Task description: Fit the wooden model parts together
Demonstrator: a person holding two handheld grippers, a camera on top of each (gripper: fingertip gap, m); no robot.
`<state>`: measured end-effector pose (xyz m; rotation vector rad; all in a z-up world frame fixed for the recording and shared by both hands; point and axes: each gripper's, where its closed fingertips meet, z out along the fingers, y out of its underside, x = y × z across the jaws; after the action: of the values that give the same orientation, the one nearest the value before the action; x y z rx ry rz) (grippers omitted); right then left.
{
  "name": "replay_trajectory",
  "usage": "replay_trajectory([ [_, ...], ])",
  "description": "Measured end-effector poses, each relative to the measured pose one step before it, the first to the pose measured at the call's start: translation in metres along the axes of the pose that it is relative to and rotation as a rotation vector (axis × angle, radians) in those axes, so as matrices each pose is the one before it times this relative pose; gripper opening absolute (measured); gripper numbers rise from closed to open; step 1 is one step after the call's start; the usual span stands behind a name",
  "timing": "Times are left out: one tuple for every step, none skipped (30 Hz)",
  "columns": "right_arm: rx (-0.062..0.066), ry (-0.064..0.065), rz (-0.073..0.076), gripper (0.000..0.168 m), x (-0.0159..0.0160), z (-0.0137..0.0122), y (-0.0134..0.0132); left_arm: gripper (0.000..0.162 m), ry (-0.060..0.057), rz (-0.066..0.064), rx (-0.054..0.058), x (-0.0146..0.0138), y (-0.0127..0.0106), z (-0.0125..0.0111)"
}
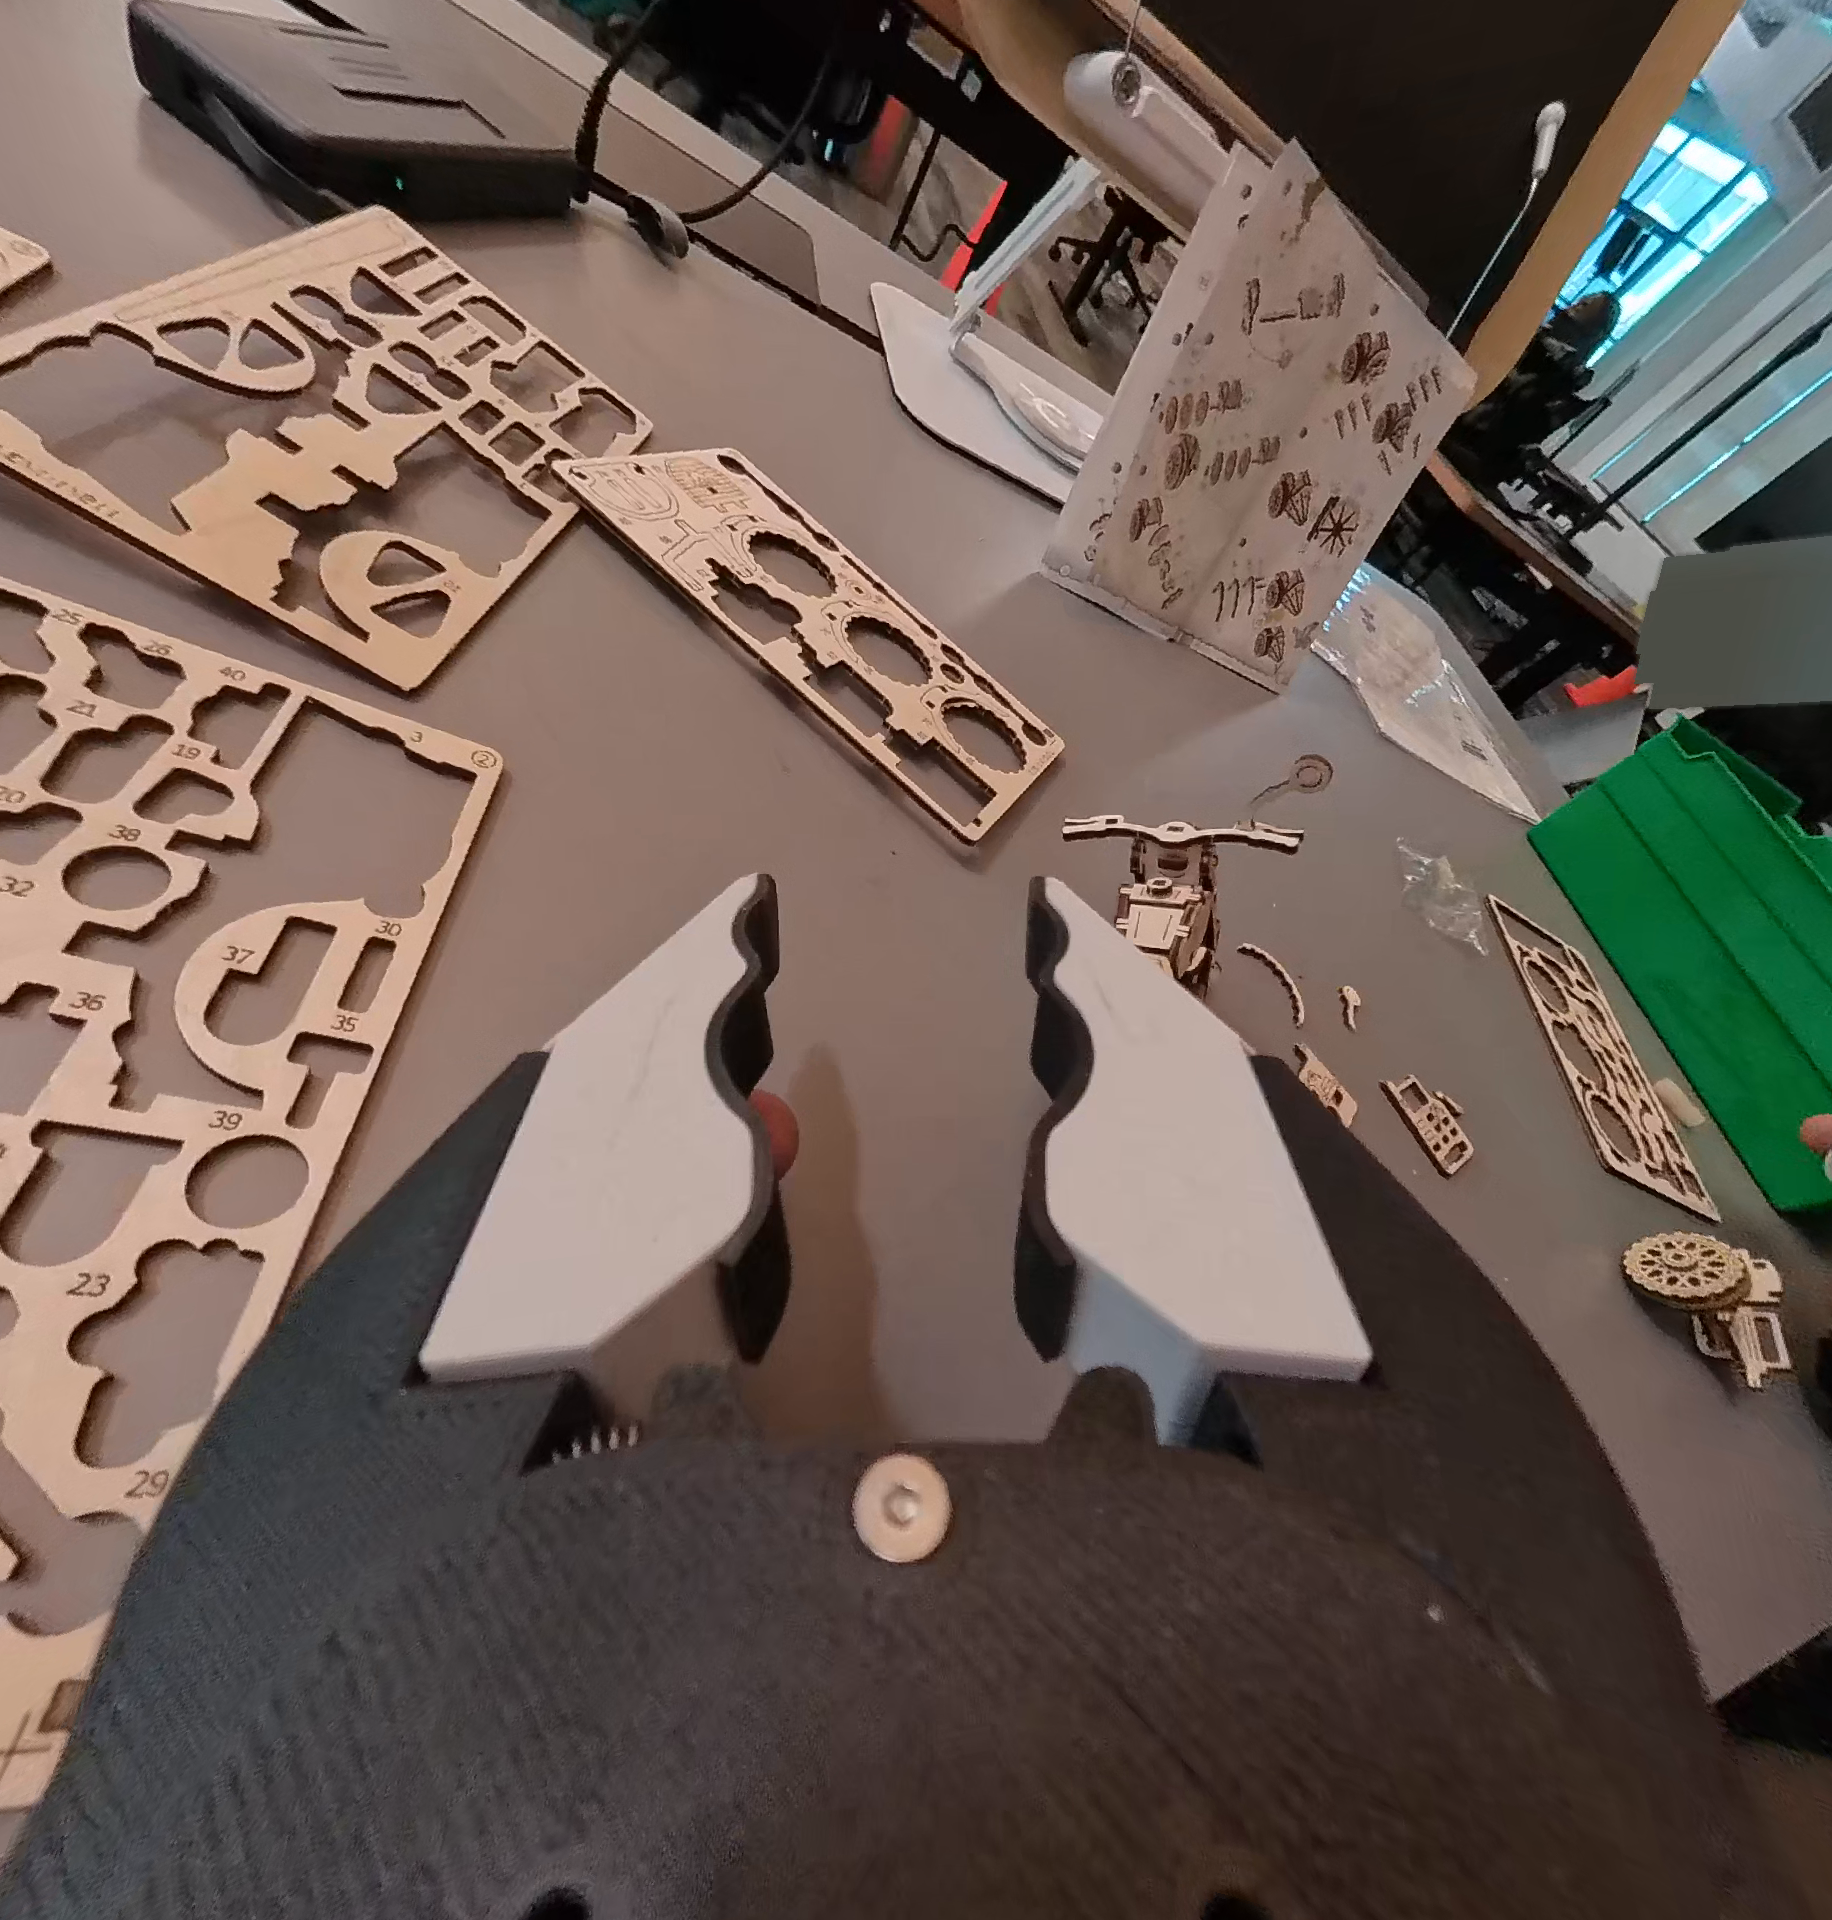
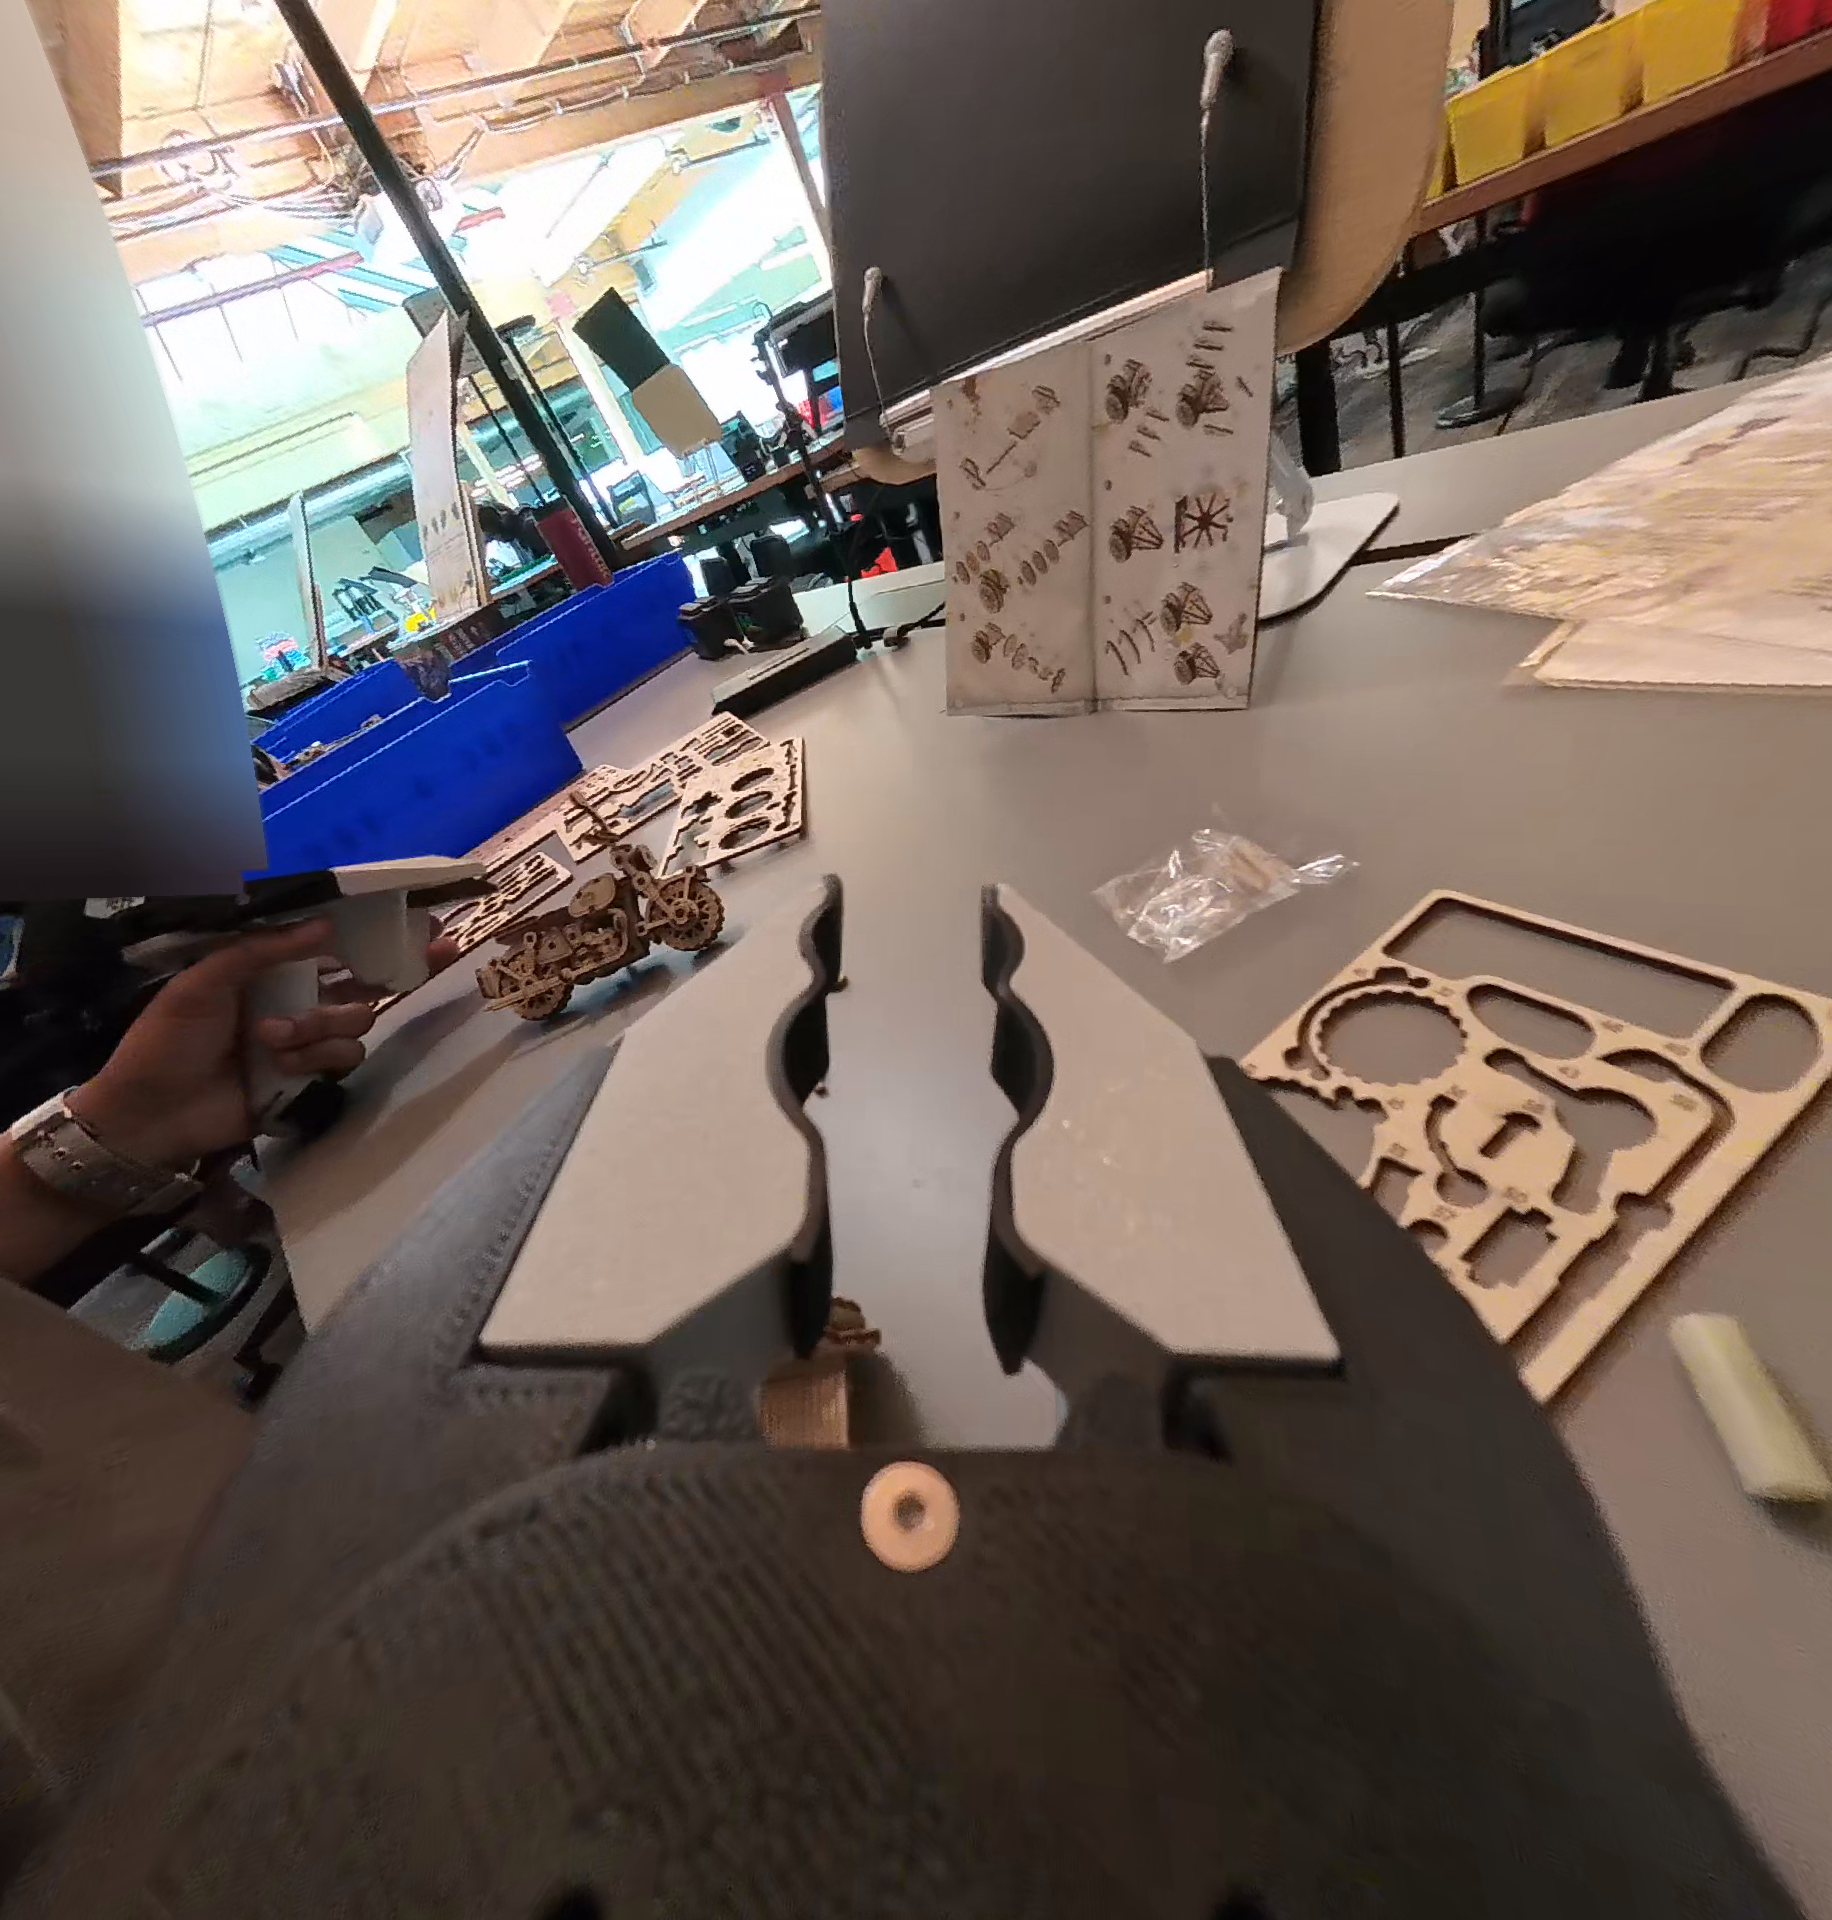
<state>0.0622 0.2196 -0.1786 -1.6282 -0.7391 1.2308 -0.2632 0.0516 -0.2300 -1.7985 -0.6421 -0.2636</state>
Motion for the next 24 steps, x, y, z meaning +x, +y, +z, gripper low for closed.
replay_trajectory([
  [0.0001, 0.0036, 0.0055, 0.025, 0.00149, 0.00016, -0.00017, 0.045, -0.0008, -0.0009, -0.0055, 0.00002, 0.00064, 0.00095],
  [-0.0005, 0.0030, 0.0050, 0.025, 0.00141, 0.00020, 0.00015, 0.043, -0.0027, -0.0032, -0.0058, -0.00027, 0.00079, 0.00101],
  [-0.0020, 0.0010, 0.0055, 0.026, 0.00112, 0.00042, 0.00042, 0.042, -0.0035, -0.0056, -0.0040, -0.00062, 0.00036, 0.00092],
  [-0.0046, -0.0033, 0.0092, 0.027, 0.00056, 0.00096, 0.00102, 0.041, -0.0037, -0.0063, -0.0016, -0.00084, 0.00014, 0.00076],
  [-0.0102, -0.0089, 0.0148, 0.030, 0.00002, 0.00168, 0.00227, 0.040, -0.0047, -0.0128, 0.0031, -0.00129, -0.00055, 0.00091],
  [-0.0178, -0.0134, 0.0184, 0.034, -0.00057, 0.00194, 0.00296, 0.039, -0.0023, -0.0182, 0.0093, -0.00105, -0.00141, 0.00087],
  [-0.0169, -0.0135, 0.0140, 0.037, -0.00087, 0.00181, 0.00228, 0.038, 0.0012, -0.0174, 0.0091, -0.00047, -0.00124, 0.00095],
  [-0.0074, -0.0080, 0.0058, 0.038, -0.00044, 0.00146, 0.00093, 0.038, 0.0002, -0.0111, 0.0033, -0.00033, -0.00043, 0.00105],
  [-0.0007, -0.0021, -0.0011, 0.038, 0.00025, 0.00123, -0.00006, 0.038, -0.0050, -0.0049, -0.0011, -0.00059, 0.00007, 0.00096],
  [0.0000, -0.0012, -0.0052, 0.038, 0.00004, 0.00102, -0.00060, 0.038, -0.0072, 0.0013, 0.0020, -0.00055, -0.00051, 0.00066],
  [0.0002, -0.0038, -0.0070, 0.038, -0.00056, 0.00083, -0.00075, 0.038, -0.0105, 0.0045, 0.0067, -0.00090, -0.00113, 0.00021],
  [0.0001, -0.0061, -0.0076, 0.038, -0.00114, 0.00074, -0.00069, 0.039, -0.0139, 0.0074, 0.0088, -0.00123, -0.00168, -0.00004],
  [-0.0003, -0.0049, -0.0074, 0.038, -0.00097, 0.00070, -0.00020, 0.039, -0.0247, 0.0074, 0.0107, -0.00282, -0.00209, -0.00006],
  [-0.0015, -0.0025, -0.0063, 0.038, -0.00042, 0.00100, 0.00024, 0.039, -0.0346, 0.0093, 0.0168, -0.00411, -0.00370, -0.00027],
  [-0.0058, -0.0015, -0.0050, 0.039, -0.00018, 0.00116, 0.00102, 0.039, -0.0423, 0.0073, 0.0255, -0.00510, -0.00628, -0.00073],
  [-0.0105, 0.0025, -0.0070, 0.040, 0.00048, 0.00111, 0.00199, 0.038, -0.0385, 0.0050, 0.0282, -0.00416, -0.00847, -0.00082],
  [-0.0132, 0.0071, -0.0113, 0.041, 0.00080, 0.00106, 0.00229, 0.038, -0.0337, 0.0068, 0.0288, -0.00326, -0.00990, -0.00051],
  [-0.0103, 0.0091, -0.0171, 0.041, 0.00053, 0.00080, 0.00176, 0.038, -0.0271, 0.0067, 0.0309, -0.00234, -0.01057, 0.00004],
  [-0.0052, 0.0094, -0.0244, 0.041, -0.00025, 0.00067, 0.00085, 0.038, -0.0178, 0.0046, 0.0269, -0.00111, -0.00950, 0.00112],
  [-0.0046, 0.0107, -0.0328, 0.041, -0.00068, 0.00096, 0.00065, 0.039, -0.0094, 0.0041, 0.0162, -0.00004, -0.00754, 0.00241],
  [-0.0080, 0.0092, -0.0387, 0.041, -0.00129, 0.00138, 0.00114, 0.039, -0.0011, 0.0057, 0.0050, 0.00082, -0.00505, 0.00365],
  [-0.0110, 0.0057, -0.0410, 0.041, -0.00219, 0.00211, 0.00144, 0.040, 0.0017, 0.0049, -0.0019, 0.00093, -0.00335, 0.00474],
  [-0.0106, 0.0020, -0.0392, 0.041, -0.00297, 0.00240, 0.00133, 0.040, 0.0005, 0.0017, -0.0016, 0.00045, -0.00248, 0.00510],
  [-0.0053, -0.0027, -0.0321, 0.041, -0.00363, 0.00263, 0.00047, 0.040, 0.0039, -0.0029, -0.0018, 0.00095, -0.00103, 0.00484],
])
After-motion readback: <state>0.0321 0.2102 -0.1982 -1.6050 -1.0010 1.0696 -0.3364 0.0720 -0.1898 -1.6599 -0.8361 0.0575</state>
